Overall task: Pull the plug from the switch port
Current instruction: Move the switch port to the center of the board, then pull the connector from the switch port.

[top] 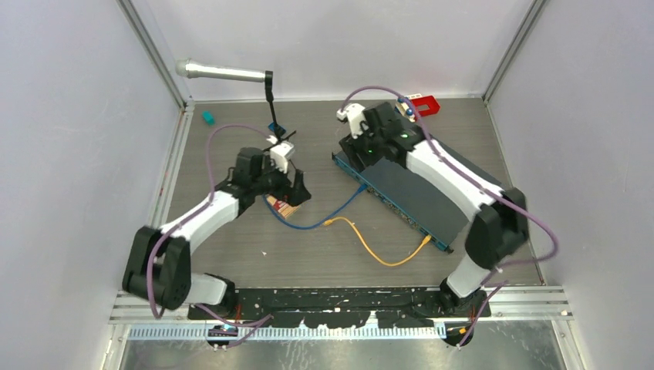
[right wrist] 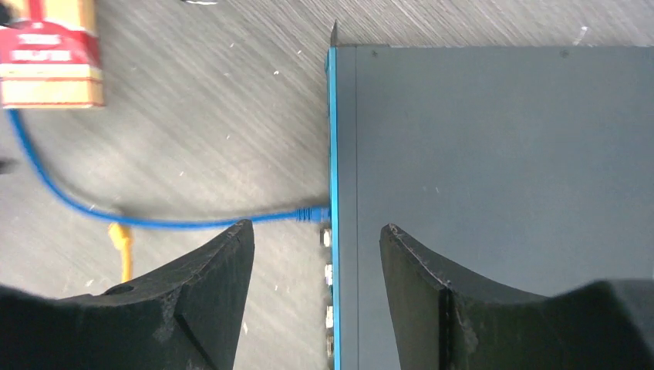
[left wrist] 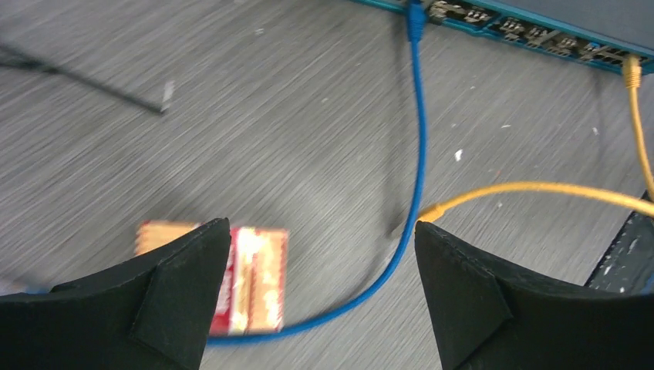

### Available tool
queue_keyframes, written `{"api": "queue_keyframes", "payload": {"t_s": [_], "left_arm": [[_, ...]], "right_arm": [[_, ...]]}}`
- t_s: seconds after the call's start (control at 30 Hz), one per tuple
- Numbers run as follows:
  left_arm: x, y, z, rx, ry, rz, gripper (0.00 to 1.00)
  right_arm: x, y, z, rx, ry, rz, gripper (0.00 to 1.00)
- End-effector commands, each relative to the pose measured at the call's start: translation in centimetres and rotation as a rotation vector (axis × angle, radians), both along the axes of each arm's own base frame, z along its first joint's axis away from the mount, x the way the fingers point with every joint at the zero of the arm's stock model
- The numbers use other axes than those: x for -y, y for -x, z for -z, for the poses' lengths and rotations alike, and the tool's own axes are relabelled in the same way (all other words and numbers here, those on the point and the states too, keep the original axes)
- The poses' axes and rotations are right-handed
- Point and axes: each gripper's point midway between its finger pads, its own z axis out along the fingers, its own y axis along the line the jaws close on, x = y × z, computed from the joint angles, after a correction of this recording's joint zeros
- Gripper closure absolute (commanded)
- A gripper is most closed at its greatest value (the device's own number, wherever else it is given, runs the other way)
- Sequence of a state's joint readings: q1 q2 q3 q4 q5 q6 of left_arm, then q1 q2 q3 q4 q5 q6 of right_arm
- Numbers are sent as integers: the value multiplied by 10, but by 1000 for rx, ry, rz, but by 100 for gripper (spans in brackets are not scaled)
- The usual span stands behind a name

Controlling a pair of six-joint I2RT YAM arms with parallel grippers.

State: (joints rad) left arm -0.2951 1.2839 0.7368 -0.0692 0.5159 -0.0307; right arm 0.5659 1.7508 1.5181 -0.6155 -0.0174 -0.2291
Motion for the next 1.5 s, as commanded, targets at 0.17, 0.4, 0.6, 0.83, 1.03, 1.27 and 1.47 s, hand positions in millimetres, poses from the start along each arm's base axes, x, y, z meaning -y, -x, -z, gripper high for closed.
{"api": "queue_keyframes", "payload": {"t_s": [0.17,0.4,0.6,0.83,1.03,1.27,1.47], "left_arm": [[105,-66,-9,-161,257,-24,19],[149,-82,21,-342,357,-74,27],[170,-76,50,-490,442,-118,33],[188,-65,74,-567,494,-148,37],[199,-49,93,-635,511,-153,45],[193,-47,106,-658,448,-206,45],[202,-47,115,-708,417,-231,49]], "right_arm": [[69,60,-44,44,-170,53,35],[101,83,-38,55,-235,143,36],[112,81,-39,62,-273,178,36],[114,79,-32,36,-275,187,36],[120,78,-34,47,-277,205,36],[121,80,-40,58,-292,205,36],[122,82,-43,67,-299,204,36]]}}
